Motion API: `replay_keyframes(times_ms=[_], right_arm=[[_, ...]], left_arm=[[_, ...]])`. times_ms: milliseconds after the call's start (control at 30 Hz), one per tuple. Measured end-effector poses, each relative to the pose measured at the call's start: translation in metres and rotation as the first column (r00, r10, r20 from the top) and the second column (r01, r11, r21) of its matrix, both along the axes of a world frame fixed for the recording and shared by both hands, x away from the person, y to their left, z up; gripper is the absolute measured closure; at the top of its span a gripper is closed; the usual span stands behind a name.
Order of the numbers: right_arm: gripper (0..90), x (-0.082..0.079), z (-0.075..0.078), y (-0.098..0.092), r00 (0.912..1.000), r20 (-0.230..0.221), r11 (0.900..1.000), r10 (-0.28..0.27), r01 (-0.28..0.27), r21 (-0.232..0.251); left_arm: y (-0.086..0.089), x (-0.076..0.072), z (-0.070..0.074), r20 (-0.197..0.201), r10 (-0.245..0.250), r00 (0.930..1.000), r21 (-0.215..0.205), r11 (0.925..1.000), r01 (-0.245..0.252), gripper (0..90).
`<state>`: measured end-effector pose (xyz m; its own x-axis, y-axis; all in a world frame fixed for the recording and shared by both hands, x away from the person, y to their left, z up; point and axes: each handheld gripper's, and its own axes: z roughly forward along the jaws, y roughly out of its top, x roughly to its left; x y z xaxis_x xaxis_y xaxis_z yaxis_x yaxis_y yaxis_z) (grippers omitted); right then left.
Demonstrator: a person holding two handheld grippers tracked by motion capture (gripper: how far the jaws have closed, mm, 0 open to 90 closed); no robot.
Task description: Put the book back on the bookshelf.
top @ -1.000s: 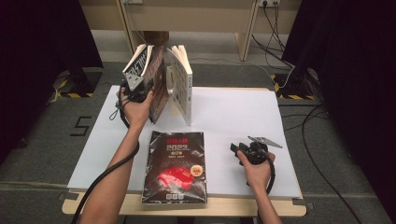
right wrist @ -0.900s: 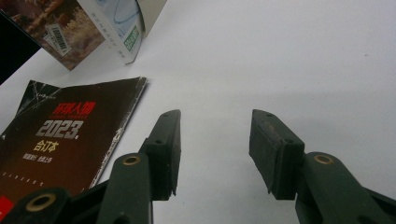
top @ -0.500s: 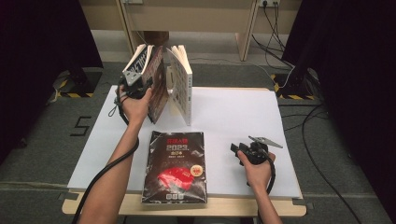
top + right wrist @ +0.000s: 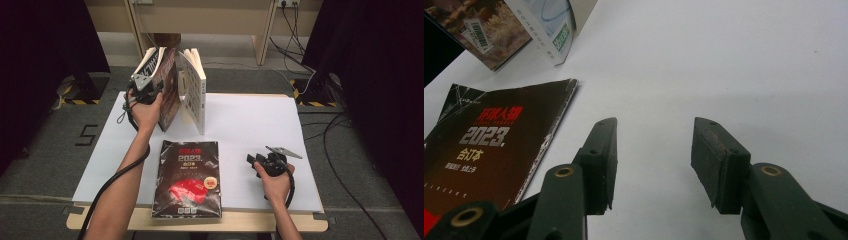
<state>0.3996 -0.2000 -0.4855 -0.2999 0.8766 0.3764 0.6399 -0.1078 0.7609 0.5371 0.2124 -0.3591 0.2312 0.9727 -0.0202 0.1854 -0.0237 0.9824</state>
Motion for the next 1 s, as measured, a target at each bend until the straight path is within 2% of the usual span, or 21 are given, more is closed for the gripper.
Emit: replay_keyframes(times_ms=[133, 400, 433, 567, 667, 700, 1000], right_arm=[[54.1, 0.0, -0.001, -0.001, 1.0, 0.005, 1.0, 0.004, -0.004, -0.005], [54.1, 0.0, -0.001, -0.002, 1.0, 0.006, 1.0, 0.001, -0.001, -0.009], [54.1, 0.0, -0.001, -0.001, 1.0, -0.007, 1.0, -0.004, 0.004, 0.006], [54.1, 0.0, -0.001, -0.001, 1.0, -0.006, 1.0, -0.005, 0.005, 0.006], [54.1, 0.0, -0.002, 0.0, 1.0, -0.002, 1.0, 0.001, -0.001, 0.002], [54.1, 0.0, -0.002, 0.0, 1.0, -0.002, 1.0, 0.0, 0.0, 0.003], [54.1, 0.0, -0.001, 0.0, 1.0, -0.007, 1.0, -0.002, 0.003, 0.006]], left_arm=[[-0.002, 0.0, 0.0, 0.047, 0.008, 0.9989, 0.001, 1.0, -0.008, 83.8], [0.001, 0.003, -0.003, 0.077, 0.027, 0.9967, -0.023, 0.9994, -0.026, 83.7], [0.002, 0.004, -0.003, 0.077, 0.029, 0.9967, -0.024, 0.9993, -0.027, 83.7], [0.002, 0.004, -0.004, 0.076, 0.026, 0.9967, -0.016, 0.9995, -0.025, 83.6], [0.0, 0.006, -0.009, 0.057, 0.021, 0.9981, -0.007, 0.9998, -0.021, 83.4], [0.0, 0.005, -0.011, 0.065, 0.024, 0.9976, -0.013, 0.9996, -0.023, 83.4], [-0.001, 0.002, -0.01, 0.04, 0.021, 0.999, 0.002, 0.9998, -0.021, 81.7]])
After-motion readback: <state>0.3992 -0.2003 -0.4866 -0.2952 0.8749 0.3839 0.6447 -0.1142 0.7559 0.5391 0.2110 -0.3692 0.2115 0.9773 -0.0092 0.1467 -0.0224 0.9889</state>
